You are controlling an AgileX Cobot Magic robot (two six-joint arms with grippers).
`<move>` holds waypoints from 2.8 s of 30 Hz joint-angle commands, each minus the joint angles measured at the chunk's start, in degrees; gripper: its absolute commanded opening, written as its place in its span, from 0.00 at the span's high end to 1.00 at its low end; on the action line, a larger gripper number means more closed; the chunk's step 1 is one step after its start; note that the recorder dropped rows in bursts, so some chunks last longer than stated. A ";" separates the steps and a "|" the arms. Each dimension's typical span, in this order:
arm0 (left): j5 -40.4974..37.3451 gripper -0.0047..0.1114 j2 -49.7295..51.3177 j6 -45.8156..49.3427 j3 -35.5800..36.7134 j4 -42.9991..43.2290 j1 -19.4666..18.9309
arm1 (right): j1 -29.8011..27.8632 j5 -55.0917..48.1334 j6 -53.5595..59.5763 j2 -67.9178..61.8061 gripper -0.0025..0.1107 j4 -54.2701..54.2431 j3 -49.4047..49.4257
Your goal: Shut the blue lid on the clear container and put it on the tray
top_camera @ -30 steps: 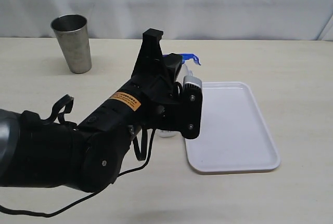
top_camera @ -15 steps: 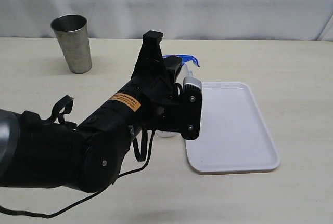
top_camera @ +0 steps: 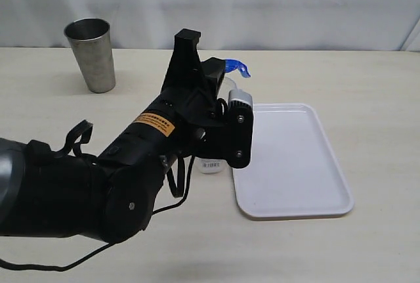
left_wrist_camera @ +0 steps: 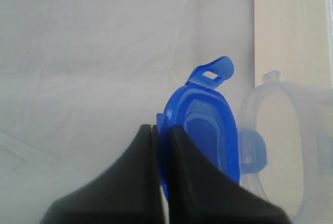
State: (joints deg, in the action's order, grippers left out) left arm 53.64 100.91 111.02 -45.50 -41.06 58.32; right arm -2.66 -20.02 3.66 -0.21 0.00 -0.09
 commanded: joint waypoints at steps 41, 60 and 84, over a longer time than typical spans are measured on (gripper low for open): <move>2.06 0.96 -0.83 -6.58 0.06 4.05 -4.42 | 0.11 0.17 0.01 0.21 0.94 0.00 0.09; 0.31 0.96 -0.83 -11.87 0.17 14.30 -4.65 | 0.11 0.17 0.01 0.21 0.94 0.00 0.09; -0.58 0.96 -0.83 -8.18 0.17 8.95 -1.43 | 0.11 0.17 0.01 0.21 0.94 0.00 0.09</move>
State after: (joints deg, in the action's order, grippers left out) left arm 52.42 100.43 101.34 -45.50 -31.22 56.59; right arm -2.66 -20.02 3.66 -0.21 0.00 -0.09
